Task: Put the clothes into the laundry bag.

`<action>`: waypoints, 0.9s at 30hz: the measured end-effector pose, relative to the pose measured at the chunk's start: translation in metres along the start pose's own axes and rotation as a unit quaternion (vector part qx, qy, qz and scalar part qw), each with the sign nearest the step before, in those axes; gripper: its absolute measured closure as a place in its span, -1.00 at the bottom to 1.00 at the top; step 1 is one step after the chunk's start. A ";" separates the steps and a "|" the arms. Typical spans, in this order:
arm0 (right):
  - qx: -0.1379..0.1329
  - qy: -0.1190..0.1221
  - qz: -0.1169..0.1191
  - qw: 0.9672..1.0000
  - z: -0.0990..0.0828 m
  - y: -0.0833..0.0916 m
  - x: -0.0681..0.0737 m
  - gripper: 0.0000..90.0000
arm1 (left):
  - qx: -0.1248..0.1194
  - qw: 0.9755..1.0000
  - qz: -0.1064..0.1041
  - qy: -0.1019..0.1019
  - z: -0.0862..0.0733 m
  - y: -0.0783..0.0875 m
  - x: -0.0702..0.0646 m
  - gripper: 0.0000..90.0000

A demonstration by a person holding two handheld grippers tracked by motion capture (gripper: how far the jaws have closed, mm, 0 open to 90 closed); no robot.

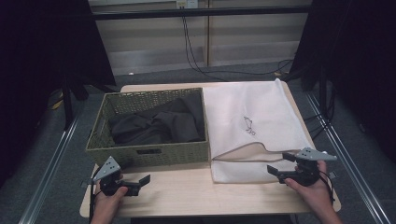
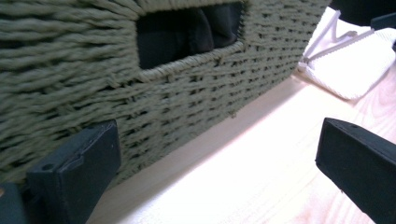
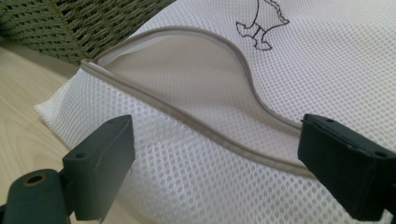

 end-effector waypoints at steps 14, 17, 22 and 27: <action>-0.008 0.011 -0.023 1.000 0.031 -0.025 0.004 -0.75 | 0.012 1.000 0.008 0.014 -0.004 -0.004 0.007 -1.00; -0.004 0.026 -0.025 0.999 0.034 -0.030 0.005 -0.75 | 0.011 1.000 0.010 0.016 -0.004 -0.005 0.008 -1.00; 0.024 0.042 -0.037 0.998 0.036 -0.050 0.004 -0.75 | 0.016 1.000 0.011 0.016 -0.004 -0.006 0.007 -1.00; 0.060 0.058 -0.066 0.994 0.033 -0.075 0.003 -0.76 | 0.017 1.000 0.011 0.017 -0.005 -0.007 0.007 -0.99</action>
Point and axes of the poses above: each handheld gripper's, and its own axes: y roughly backward along the jaws, z roughly out of its top, x roughly to its left, the point moved 3 cm from there along -y, roughly forward along the jaws, and after that the axes turned 14 degrees about -z, right-handed, at the moved point
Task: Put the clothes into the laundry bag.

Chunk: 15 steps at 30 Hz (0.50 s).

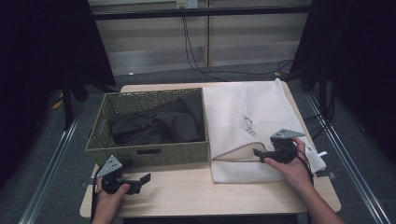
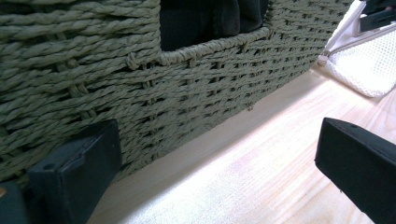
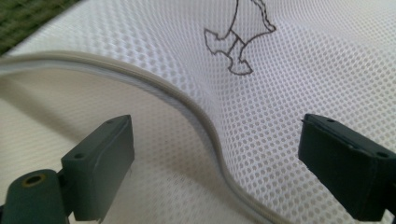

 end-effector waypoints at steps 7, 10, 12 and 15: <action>0.032 0.019 -0.044 0.998 0.001 -0.021 0.005 -0.37 | 0.002 1.000 -0.004 -0.001 0.001 0.001 -0.001 -0.99; 0.027 0.017 -0.021 0.999 0.001 -0.017 0.004 0.35 | 0.004 1.000 -0.016 -0.003 0.004 0.001 -0.006 -0.94; 0.021 0.008 -0.008 1.000 0.001 -0.012 0.002 0.64 | -0.001 0.999 -0.026 -0.020 0.017 0.000 -0.022 -0.93; 0.005 -0.012 0.006 1.000 0.005 -0.001 -0.005 0.91 | -0.017 0.999 -0.027 -0.034 0.034 0.002 -0.036 -0.93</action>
Point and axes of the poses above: each handheld gripper's, and its own axes: y roughly backward along the jaws, z roughly out of its top, x roughly to its left, the point moved 3 cm from there along -y, roughly forward along the jaws, and after that the axes turned 14 degrees about -z, right-handed, at the moved point
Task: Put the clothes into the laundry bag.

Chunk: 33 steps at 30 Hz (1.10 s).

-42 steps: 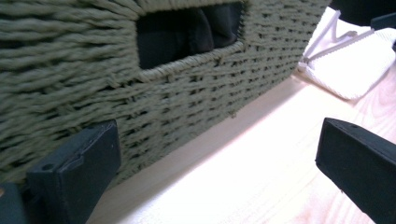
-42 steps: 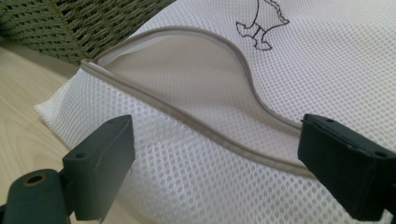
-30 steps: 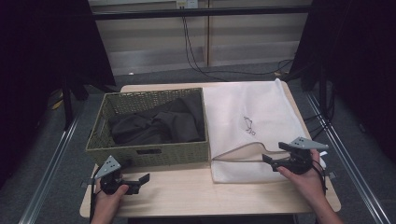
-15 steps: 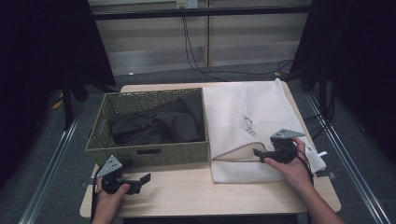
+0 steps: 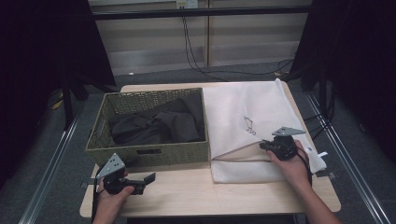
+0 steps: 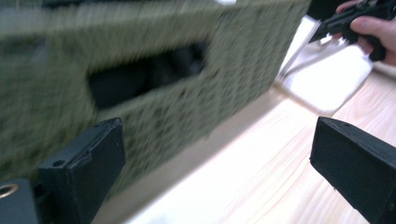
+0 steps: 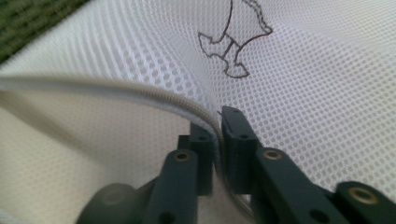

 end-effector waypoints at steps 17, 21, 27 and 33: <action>-0.023 0.000 0.059 0.998 0.010 0.028 0.002 0.95 | 0.006 0.999 0.011 -0.036 0.081 -0.004 0.023 -0.97; -0.026 -0.006 0.063 0.998 0.012 0.026 0.003 0.95 | 0.030 0.998 0.012 -0.056 0.104 -0.010 0.042 -1.00; -0.023 -0.007 0.070 0.997 0.012 0.023 0.005 0.94 | 0.029 0.999 0.009 -0.045 0.123 -0.018 0.066 -1.00; -0.023 -0.007 0.072 0.997 0.011 0.023 0.004 0.94 | 0.063 0.998 -0.016 -0.019 0.127 -0.031 0.091 -0.99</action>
Point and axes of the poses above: each handheld gripper's, and its own axes: y roughly backward along the jaws, z roughly out of its top, x roughly to its left, the point moved 3 cm from there along -y, roughly forward along the jaws, and after that the axes turned 14 degrees about -z, right-handed, at the moved point
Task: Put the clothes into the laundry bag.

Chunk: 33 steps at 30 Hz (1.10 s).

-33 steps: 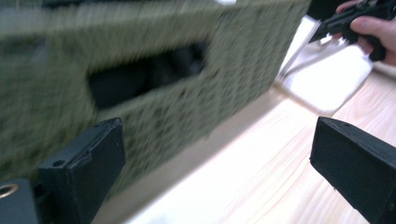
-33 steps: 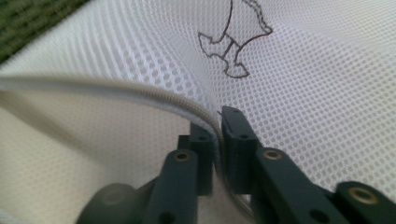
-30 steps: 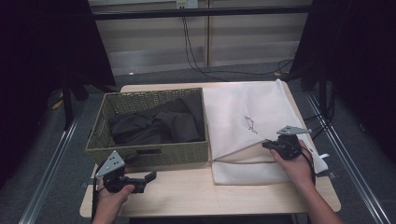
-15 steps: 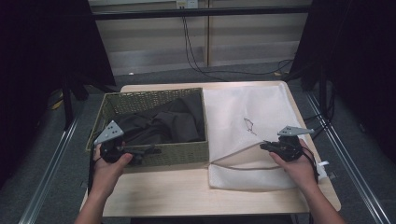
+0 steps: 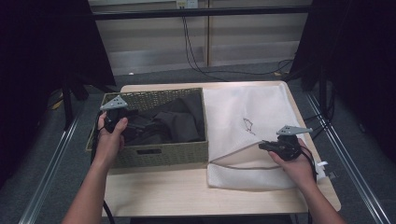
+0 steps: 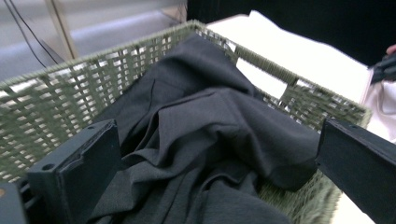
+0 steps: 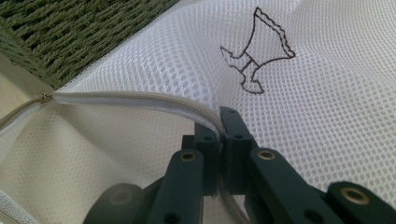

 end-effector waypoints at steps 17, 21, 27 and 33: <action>0.004 -0.002 0.003 1.000 -0.003 -0.004 0.002 0.90 | 0.057 0.996 0.024 0.067 -0.004 -0.022 0.050 -0.75; 0.007 -0.001 0.005 1.000 -0.004 -0.005 0.004 0.89 | 0.010 0.995 0.000 0.098 -0.011 -0.027 0.067 -0.71; 0.009 0.001 0.004 1.000 -0.005 -0.007 0.004 0.89 | 0.060 0.996 -0.023 0.062 -0.018 -0.044 0.063 -0.81; 0.014 0.003 0.006 1.000 -0.006 -0.008 0.007 0.89 | 0.186 0.981 -0.016 0.056 -0.039 -0.067 0.063 -0.98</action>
Point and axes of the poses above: each handheld gripper's, and its own axes: y roughly backward along the jaws, z roughly out of its top, x roughly to its left, the point moved 3 cm from there along -y, roughly forward along the jaws, and after that the axes turned 14 degrees about -z, right-handed, at the moved point
